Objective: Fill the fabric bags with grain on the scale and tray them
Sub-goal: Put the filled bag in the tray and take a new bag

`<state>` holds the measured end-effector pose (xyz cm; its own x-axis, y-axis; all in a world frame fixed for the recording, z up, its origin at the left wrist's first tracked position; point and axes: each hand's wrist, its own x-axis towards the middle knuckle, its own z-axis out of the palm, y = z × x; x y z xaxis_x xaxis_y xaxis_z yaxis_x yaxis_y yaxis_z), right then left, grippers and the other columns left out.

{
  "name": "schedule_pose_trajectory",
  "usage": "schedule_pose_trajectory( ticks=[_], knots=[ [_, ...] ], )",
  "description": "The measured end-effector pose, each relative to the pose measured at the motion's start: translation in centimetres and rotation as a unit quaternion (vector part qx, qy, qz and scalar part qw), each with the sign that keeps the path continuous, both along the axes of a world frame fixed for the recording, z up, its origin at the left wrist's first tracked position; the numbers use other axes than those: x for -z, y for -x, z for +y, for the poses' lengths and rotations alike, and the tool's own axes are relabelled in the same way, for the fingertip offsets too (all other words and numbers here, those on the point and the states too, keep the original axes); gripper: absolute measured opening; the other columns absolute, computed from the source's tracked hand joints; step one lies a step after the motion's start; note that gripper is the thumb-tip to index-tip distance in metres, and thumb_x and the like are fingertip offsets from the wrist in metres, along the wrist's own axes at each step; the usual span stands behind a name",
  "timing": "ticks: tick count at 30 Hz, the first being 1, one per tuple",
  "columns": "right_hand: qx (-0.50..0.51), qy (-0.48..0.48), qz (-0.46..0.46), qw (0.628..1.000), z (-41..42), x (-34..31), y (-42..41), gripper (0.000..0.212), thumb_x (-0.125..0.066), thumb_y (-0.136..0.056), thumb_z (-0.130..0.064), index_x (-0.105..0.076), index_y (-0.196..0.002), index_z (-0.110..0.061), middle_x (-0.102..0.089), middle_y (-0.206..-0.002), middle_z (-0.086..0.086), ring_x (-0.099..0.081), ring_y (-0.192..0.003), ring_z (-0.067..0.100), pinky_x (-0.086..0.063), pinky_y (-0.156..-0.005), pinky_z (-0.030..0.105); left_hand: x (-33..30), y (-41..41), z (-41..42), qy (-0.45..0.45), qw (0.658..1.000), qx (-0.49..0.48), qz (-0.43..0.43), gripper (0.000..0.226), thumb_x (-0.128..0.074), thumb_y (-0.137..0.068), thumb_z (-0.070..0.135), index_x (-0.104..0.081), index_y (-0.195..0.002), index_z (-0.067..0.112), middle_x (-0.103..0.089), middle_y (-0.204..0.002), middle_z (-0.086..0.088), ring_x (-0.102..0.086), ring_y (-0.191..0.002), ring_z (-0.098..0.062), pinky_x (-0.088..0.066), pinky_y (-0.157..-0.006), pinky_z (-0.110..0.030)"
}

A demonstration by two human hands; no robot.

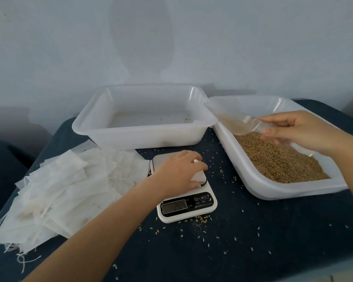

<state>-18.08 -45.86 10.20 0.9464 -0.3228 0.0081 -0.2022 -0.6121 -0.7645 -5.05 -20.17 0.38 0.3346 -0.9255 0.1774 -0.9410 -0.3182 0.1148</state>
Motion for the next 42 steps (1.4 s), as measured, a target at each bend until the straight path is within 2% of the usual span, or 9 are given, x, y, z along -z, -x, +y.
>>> schedule_pose_trajectory(
  ticks=[8,12,18,23,27,30,34,38,42],
  knots=[
    [0.145,0.09,-0.002,0.985,-2.0,1.2,-0.6,0.034,-0.064,-0.088,-0.037,-0.062,-0.123,-0.034,-0.071,-0.07,-0.015,-0.065,-0.069,0.007,-0.04,-0.057,0.018,-0.4,0.0,-0.5,0.034,0.998,-0.047,-0.006,0.023,-0.044,-0.093,0.02,-0.053,-0.114,0.019,-0.044,-0.124,0.001,-0.043,-0.109,-0.017,-0.03,-0.076,-0.021],
    [0.169,0.16,0.088,0.968,-3.0,1.7,-0.6,0.045,-0.063,-0.087,-0.045,-0.061,-0.127,-0.025,-0.067,-0.071,-0.01,-0.063,-0.065,0.009,-0.037,-0.055,0.023,-1.5,-0.7,0.0,0.054,0.994,-0.088,0.026,0.02,-0.043,-0.093,0.012,-0.057,-0.106,0.015,-0.051,-0.109,-0.001,-0.052,-0.097,-0.022,-0.044,-0.083,-0.036],
    [0.099,0.272,0.263,0.92,-3.4,-0.2,-1.3,0.04,-0.064,-0.086,-0.046,-0.066,-0.119,-0.024,-0.07,-0.09,0.0,-0.063,-0.081,0.014,-0.044,-0.068,0.028,-5.2,-2.6,2.3,0.181,0.969,-0.152,0.068,0.012,-0.054,-0.088,0.009,-0.065,-0.087,0.011,-0.058,-0.079,0.004,-0.052,-0.073,-0.014,-0.034,-0.064,-0.014],
    [0.1,0.469,0.315,0.819,-2.2,-1.7,-2.4,0.044,-0.06,-0.091,-0.033,-0.052,-0.134,-0.035,-0.059,-0.126,-0.002,-0.056,-0.112,0.021,-0.049,-0.088,0.033,-9.3,-4.8,3.1,0.248,0.941,-0.196,0.123,0.01,-0.059,-0.085,0.007,-0.066,-0.083,0.014,-0.059,-0.07,0.01,-0.059,-0.073,-0.014,-0.037,-0.066,-0.017],
    [0.149,0.576,0.365,0.716,-0.6,-2.3,-3.6,0.04,-0.053,-0.089,-0.008,-0.06,-0.122,-0.031,-0.058,-0.111,-0.004,-0.051,-0.08,0.017,-0.033,-0.052,0.024,-11.7,-6.8,2.9,0.278,0.926,-0.215,0.138,0.014,-0.06,-0.085,0.009,-0.062,-0.077,0.021,-0.064,-0.081,0.005,-0.063,-0.082,-0.016,-0.045,-0.076,-0.023],
    [0.162,0.609,0.369,0.684,-0.2,-2.2,-4.4,0.033,-0.057,-0.08,0.0,-0.063,-0.103,-0.024,-0.053,-0.086,-0.004,-0.05,-0.073,0.016,-0.033,-0.053,0.022,-12.1,-8.5,2.8,0.289,0.916,-0.236,0.145,0.012,-0.061,-0.086,0.01,-0.062,-0.078,0.019,-0.067,-0.088,-0.001,-0.064,-0.083,-0.017,-0.047,-0.075,-0.023],
    [0.187,0.556,0.248,0.771,-1.3,-0.6,-5.4,0.022,-0.054,-0.086,-0.008,-0.061,-0.104,-0.018,-0.055,-0.086,0.001,-0.051,-0.074,0.021,-0.04,-0.057,0.027,-11.3,-10.9,2.2,0.311,0.895,-0.259,0.187,0.012,-0.06,-0.086,0.01,-0.061,-0.078,0.018,-0.067,-0.09,-0.005,-0.066,-0.079,-0.019,-0.053,-0.074,-0.026],
    [0.195,0.336,0.179,0.904,-1.5,2.3,-6.7,0.031,-0.05,-0.093,-0.028,-0.061,-0.114,-0.007,-0.063,-0.098,0.012,-0.057,-0.082,0.026,-0.043,-0.063,0.029,-10.0,-12.7,1.2,0.344,0.864,-0.272,0.248,0.006,-0.059,-0.087,0.008,-0.063,-0.084,0.012,-0.066,-0.093,-0.009,-0.065,-0.085,-0.023,-0.054,-0.084,-0.04],
    [0.211,0.174,0.202,0.941,-1.1,4.5,-7.4,0.036,-0.048,-0.094,-0.035,-0.058,-0.112,-0.005,-0.066,-0.082,0.013,-0.065,-0.068,0.026,-0.045,-0.053,0.024,-9.3,-14.3,0.3,0.353,0.851,-0.297,0.251,0.017,-0.056,-0.088,0.01,-0.058,-0.075,0.022,-0.06,-0.082,0.003,-0.06,-0.084,-0.02,-0.051,-0.075,-0.03]
  ],
)
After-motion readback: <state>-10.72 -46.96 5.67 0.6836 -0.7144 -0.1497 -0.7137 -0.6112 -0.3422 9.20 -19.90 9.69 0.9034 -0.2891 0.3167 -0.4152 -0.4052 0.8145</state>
